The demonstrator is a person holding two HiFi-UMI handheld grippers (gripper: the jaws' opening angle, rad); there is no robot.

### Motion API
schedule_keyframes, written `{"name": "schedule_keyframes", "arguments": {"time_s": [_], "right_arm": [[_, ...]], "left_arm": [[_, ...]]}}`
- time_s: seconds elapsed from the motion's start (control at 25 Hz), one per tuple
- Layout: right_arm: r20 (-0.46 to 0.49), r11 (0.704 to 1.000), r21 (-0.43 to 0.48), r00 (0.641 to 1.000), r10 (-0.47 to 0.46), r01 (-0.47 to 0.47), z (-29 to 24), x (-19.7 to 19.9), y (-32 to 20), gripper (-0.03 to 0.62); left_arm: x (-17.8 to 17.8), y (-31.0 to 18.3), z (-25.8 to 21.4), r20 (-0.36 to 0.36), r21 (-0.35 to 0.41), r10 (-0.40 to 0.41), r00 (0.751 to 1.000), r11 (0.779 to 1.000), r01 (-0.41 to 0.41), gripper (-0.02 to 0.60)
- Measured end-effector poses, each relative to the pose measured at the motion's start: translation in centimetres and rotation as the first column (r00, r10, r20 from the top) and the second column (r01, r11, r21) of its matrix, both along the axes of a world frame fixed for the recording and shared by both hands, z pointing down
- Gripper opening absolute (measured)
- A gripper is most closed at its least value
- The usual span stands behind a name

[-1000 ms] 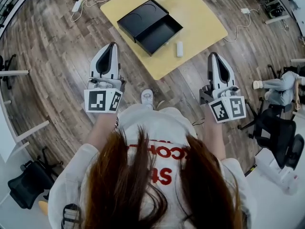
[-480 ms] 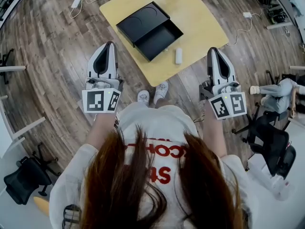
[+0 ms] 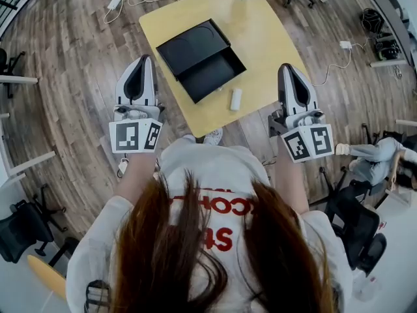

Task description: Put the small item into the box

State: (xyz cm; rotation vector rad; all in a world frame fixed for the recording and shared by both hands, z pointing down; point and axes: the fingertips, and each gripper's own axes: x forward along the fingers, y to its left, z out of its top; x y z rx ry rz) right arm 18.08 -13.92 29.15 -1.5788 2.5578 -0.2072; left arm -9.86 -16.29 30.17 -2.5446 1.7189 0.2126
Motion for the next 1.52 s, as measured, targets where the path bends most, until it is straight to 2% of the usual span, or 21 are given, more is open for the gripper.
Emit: {"name": "schedule_keyframes", "arguments": {"time_s": [0.16, 0.32, 0.44, 0.56, 0.68, 0.76, 0.84, 1.0, 1.12, 1.28, 1.52], "right_arm": [[0.0, 0.999, 0.0, 0.999, -0.034, 0.034, 0.4, -0.2, -2.2, 0.006], [-0.004, 1.0, -0.024, 1.0, -0.007, 0.007, 1.5, -0.4, -2.9, 0.006], [-0.012, 0.996, -0.088, 1.0, 0.022, -0.023, 3.6, -0.7, -3.2, 0.006], [-0.032, 0.98, -0.191, 0.998, 0.053, -0.058, 7.3, -1.0, -2.9, 0.006], [-0.062, 0.943, -0.326, 0.997, 0.052, -0.07, 13.1, -1.3, -2.4, 0.008], [-0.078, 0.903, -0.427, 0.997, 0.027, -0.058, 17.6, -1.8, -1.9, 0.01], [-0.102, 0.858, -0.51, 0.995, 0.009, -0.06, 21.7, -2.3, -1.2, 0.064], [-0.14, 0.788, -0.61, 0.99, -0.001, -0.085, 27.5, -3.1, 0.3, 0.106], [-0.168, 0.748, -0.657, 0.986, -0.015, -0.1, 30.5, -3.7, 1.3, 0.151], [-0.255, 0.712, -0.688, 0.965, -0.058, -0.139, 33.2, -4.5, 2.1, 0.233], [-0.329, 0.695, -0.697, 0.94, -0.089, -0.178, 34.7, -5.1, 2.8, 0.247]], "left_arm": [[0.1, -1.6, -0.2, -0.002, 0.002, -0.032, 0.999, 0.999, 0.032, -0.002], [0.5, -2.5, 0.2, 0.009, -0.003, -0.013, 1.0, 1.0, 0.013, -0.002], [0.9, -3.0, 1.0, 0.012, -0.027, 0.024, 1.0, 0.999, -0.024, -0.002], [0.9, -3.4, 2.4, 0.019, -0.062, 0.052, 0.998, 0.997, -0.051, -0.002], [1.1, -3.5, 3.8, 0.02, -0.095, 0.065, 0.998, 0.994, -0.063, -0.002], [1.4, -3.4, 4.7, 0.02, -0.117, 0.075, 0.997, 0.991, -0.072, -0.002], [1.5, -3.3, 5.5, 0.022, -0.139, 0.086, 0.996, 0.987, -0.082, -0.002], [1.4, -2.7, 7.2, 0.035, -0.181, 0.104, 0.994, 0.979, -0.096, -0.002], [1.1, -2.3, 8.3, 0.043, -0.213, 0.108, 0.993, 0.972, -0.097, -0.002], [0.6, -1.8, 9.5, 0.054, -0.243, 0.106, 0.993, 0.966, -0.09, -0.002], [0.4, -1.5, 10.6, 0.063, -0.271, 0.106, 0.992, 0.959, -0.085, -0.002]]}}
